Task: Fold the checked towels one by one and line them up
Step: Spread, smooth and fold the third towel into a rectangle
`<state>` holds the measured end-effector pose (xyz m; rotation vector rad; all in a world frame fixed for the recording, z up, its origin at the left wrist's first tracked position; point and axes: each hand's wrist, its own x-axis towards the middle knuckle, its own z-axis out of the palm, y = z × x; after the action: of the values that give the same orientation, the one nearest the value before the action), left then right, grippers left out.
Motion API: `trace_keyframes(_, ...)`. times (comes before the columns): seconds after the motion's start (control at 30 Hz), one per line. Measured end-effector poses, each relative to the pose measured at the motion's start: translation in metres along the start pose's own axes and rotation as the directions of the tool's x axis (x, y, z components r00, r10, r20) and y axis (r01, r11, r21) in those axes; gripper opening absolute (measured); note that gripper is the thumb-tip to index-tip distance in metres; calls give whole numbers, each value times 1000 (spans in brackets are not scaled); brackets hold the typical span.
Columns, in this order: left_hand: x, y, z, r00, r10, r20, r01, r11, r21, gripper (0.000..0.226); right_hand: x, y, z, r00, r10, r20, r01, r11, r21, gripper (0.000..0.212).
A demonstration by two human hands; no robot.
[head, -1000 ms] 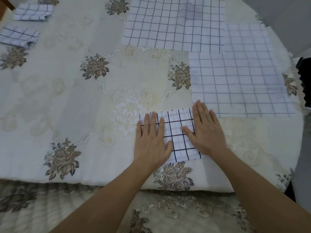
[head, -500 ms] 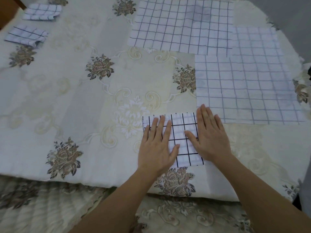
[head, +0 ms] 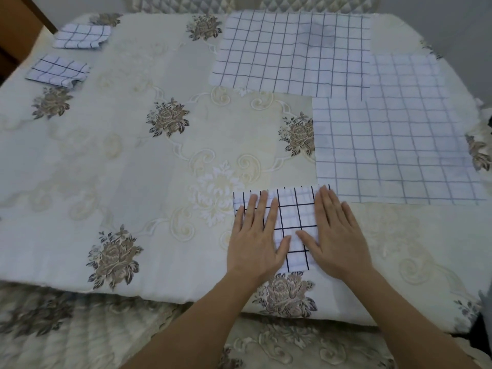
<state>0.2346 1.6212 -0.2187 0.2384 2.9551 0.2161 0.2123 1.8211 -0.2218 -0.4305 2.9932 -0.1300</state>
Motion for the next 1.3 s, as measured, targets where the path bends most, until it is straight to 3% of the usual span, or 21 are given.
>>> trace_keyframes(0.27, -5, -16, -3, 998, -63, -5, 62, 997, -35, 77, 1, 3, -4, 997, 53, 57, -53, 999, -1, 91)
trace_keyframes(0.5, 4, -26, -47, 984, -7, 176, 1, 999, 38, 76, 3, 7, -46, 969, 79, 233, -99, 992, 77, 85)
trace_keyframes(0.57, 14, -30, -66, 986, 46, 159, -55, 997, 54, 72, -6, 10, -63, 975, 147, 169, -159, 985, 61, 81)
trace_keyframes(0.67, 29, -27, -86, 956, 258, 140, -271, 959, 81, 67, -29, 14, -80, 962, 258, 87, -263, 964, 48, 73)
trace_keyframes(0.77, 48, -12, -98, 854, 497, 155, -512, 856, 75, 62, -48, 11, -86, 941, 337, 31, -338, 939, 57, 67)
trace_keyframes(0.93, 88, 27, -106, 581, 788, 205, -809, 587, 37, 54, -64, -4, -78, 894, 445, -57, -437, 892, 111, 52)
trace_keyframes(1.03, 110, 50, -102, 464, 851, 247, -884, 464, 63, 51, -66, -14, -67, 848, 526, -62, -511, 843, 167, 39)
trace_keyframes(1.3, 131, 78, -78, 300, 904, 306, -953, 295, 62, 35, -59, -24, -38, 746, 665, -41, -628, 723, 287, 16)
